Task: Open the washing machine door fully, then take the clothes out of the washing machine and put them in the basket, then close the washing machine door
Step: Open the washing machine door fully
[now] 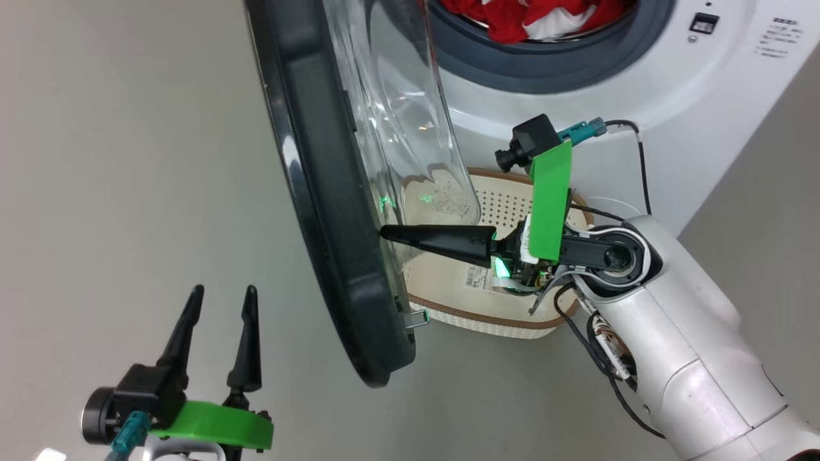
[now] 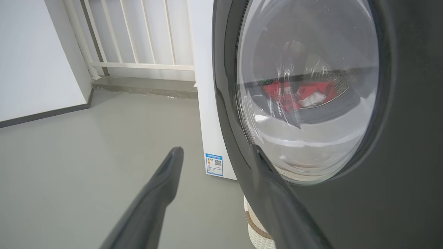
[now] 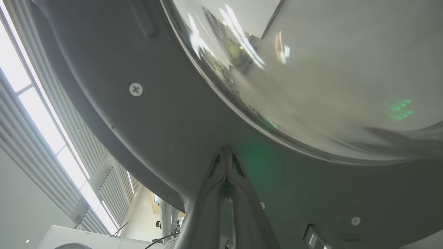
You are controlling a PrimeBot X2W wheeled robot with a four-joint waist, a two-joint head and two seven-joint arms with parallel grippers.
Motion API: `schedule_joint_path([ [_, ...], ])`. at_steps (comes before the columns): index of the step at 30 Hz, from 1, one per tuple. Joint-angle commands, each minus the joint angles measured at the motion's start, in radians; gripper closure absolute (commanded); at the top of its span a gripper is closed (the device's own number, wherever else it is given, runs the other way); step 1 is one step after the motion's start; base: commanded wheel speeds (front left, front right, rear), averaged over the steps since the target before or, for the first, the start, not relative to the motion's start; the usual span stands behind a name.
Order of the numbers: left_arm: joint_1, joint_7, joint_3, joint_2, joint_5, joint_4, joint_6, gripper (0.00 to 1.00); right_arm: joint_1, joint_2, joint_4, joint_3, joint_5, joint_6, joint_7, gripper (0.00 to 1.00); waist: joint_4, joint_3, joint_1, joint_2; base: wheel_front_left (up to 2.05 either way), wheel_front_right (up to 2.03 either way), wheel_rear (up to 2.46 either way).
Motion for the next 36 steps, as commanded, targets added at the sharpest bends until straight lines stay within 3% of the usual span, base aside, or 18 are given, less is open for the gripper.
schedule_joint_path([
  [1, 0.006, -0.009, 0.035, 0.019, -0.014, -0.016, 0.013, 0.00, 0.015, 0.046, -0.026, 0.015, -0.011, 0.002, -0.005, 1.00, 0.023, -0.008, 0.0000, 0.0000, 0.00, 0.00, 0.00],
  [22, 0.018, -0.009, 0.045, 0.019, -0.037, -0.015, 0.038, 0.00, -0.003, 0.066, -0.008, 0.053, -0.004, 0.002, -0.043, 1.00, 0.129, -0.009, 0.0000, 0.0000, 0.00, 0.00, 0.00],
  [35, 0.019, -0.009, 0.054, 0.019, -0.037, -0.016, 0.038, 0.00, -0.021, 0.067, 0.003, 0.087, 0.021, 0.002, -0.093, 1.00, 0.128, -0.010, 0.0000, 0.0000, 0.00, 0.00, 0.00],
  [36, 0.020, -0.009, 0.056, 0.019, -0.037, -0.015, 0.037, 0.00, -0.020, 0.067, 0.003, 0.084, 0.014, 0.002, -0.099, 0.89, 0.125, -0.010, 0.0000, 0.0000, 0.00, 0.00, 0.00],
])
